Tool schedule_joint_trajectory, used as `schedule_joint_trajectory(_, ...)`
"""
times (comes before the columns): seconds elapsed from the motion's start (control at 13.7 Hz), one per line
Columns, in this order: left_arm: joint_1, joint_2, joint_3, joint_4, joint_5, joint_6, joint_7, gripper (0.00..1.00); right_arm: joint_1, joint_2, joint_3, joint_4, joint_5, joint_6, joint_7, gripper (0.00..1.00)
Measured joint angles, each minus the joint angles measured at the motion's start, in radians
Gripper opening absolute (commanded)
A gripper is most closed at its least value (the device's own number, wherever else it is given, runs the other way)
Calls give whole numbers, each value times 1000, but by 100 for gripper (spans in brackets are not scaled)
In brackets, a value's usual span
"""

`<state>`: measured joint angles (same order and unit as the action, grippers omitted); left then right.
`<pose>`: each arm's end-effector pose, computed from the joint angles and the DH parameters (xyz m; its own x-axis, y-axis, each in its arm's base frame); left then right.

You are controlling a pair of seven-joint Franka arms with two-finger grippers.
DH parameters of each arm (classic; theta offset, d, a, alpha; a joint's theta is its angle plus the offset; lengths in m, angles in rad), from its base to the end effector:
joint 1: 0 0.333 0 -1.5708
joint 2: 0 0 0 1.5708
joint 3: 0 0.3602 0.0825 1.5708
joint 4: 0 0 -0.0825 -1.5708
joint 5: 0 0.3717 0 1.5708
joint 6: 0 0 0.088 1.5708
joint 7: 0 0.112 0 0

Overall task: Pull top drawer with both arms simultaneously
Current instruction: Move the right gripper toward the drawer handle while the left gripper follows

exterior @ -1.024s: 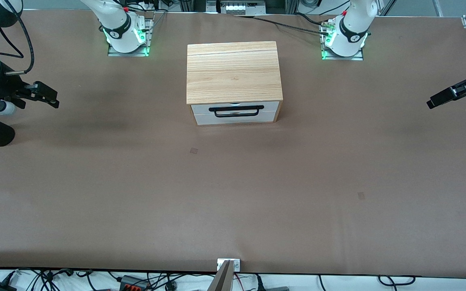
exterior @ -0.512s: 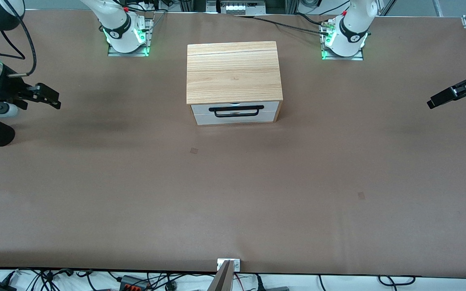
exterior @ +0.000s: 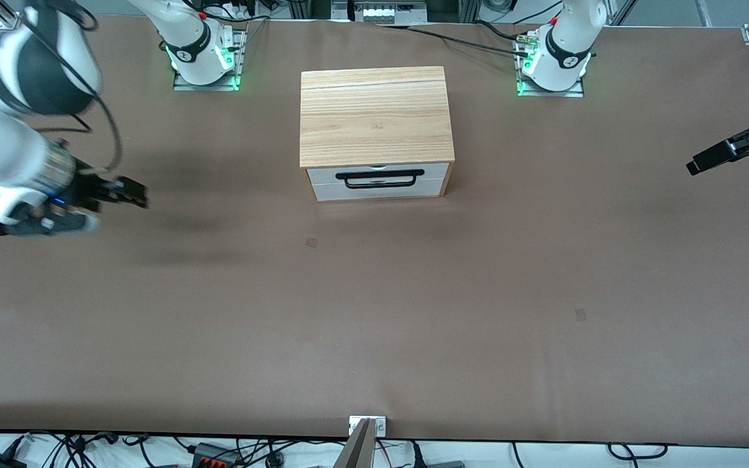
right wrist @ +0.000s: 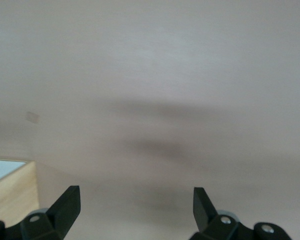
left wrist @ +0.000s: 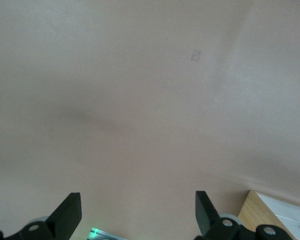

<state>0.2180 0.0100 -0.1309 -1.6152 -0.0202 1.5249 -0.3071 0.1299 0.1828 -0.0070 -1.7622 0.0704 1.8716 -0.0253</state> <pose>0.5362 0.0449 0.6343 0.9183 0.3826 -0.1018 0.3836 -0.9234 -0.0098 0.5971 0.0798 0.4952 0.9893 0.1267 -0.0723 0.1220 -0.9903 -0.0661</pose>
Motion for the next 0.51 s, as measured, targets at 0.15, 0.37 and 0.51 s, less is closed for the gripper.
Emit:
schedule_joint_trajectory(0.15,5,3,0,0,-21,0,0,100,64,38,3,3,47,27,1,100)
schedule_joint_trajectory(0.37,6,30,0,18,-47,3,1,100,137,90,5,4,229,64,4,100)
schedule_joint_trajectory(0.51,2,55,-4,46,-91,2,0,100,143,123,12,5,338,68,-12,100)
